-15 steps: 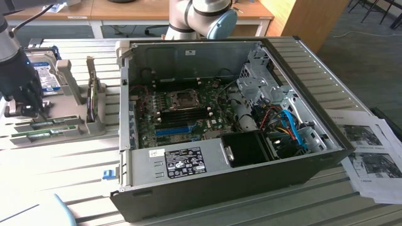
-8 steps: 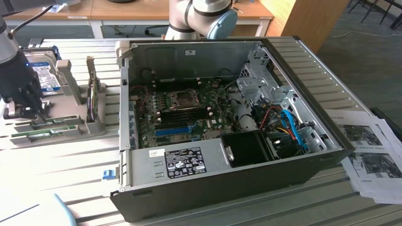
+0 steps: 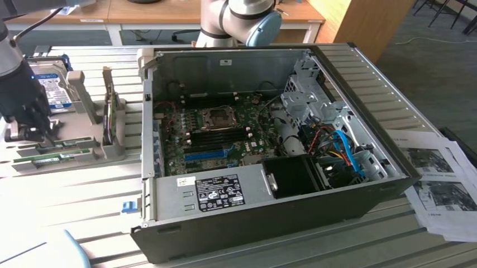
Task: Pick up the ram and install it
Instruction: 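Pick up the ram and move it above insertion slot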
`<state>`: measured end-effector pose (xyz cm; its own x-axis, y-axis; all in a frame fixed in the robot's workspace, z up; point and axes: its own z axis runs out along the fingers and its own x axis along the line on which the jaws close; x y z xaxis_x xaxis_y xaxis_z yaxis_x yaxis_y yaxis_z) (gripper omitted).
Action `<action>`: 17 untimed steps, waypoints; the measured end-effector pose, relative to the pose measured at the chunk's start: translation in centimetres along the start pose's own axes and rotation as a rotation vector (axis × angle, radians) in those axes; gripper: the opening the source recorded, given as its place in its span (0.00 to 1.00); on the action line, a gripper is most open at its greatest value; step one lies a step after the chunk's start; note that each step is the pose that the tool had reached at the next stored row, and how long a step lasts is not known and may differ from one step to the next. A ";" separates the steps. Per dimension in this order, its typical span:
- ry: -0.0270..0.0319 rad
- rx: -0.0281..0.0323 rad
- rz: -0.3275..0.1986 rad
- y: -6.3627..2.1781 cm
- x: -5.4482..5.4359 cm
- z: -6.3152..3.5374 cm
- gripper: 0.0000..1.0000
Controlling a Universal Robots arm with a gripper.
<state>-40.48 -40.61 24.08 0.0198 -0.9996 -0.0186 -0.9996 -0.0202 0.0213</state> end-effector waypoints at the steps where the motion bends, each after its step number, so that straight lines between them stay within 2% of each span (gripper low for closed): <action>1: 0.0002 -0.0001 0.000 0.00 0.0 0.09 0.23; 17: 0.0000 0.0000 0.000 -0.04 0.0 1.58 0.23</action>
<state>-40.48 -40.63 22.50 0.0198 -0.9996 -0.0186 -0.9996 -0.0202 0.0212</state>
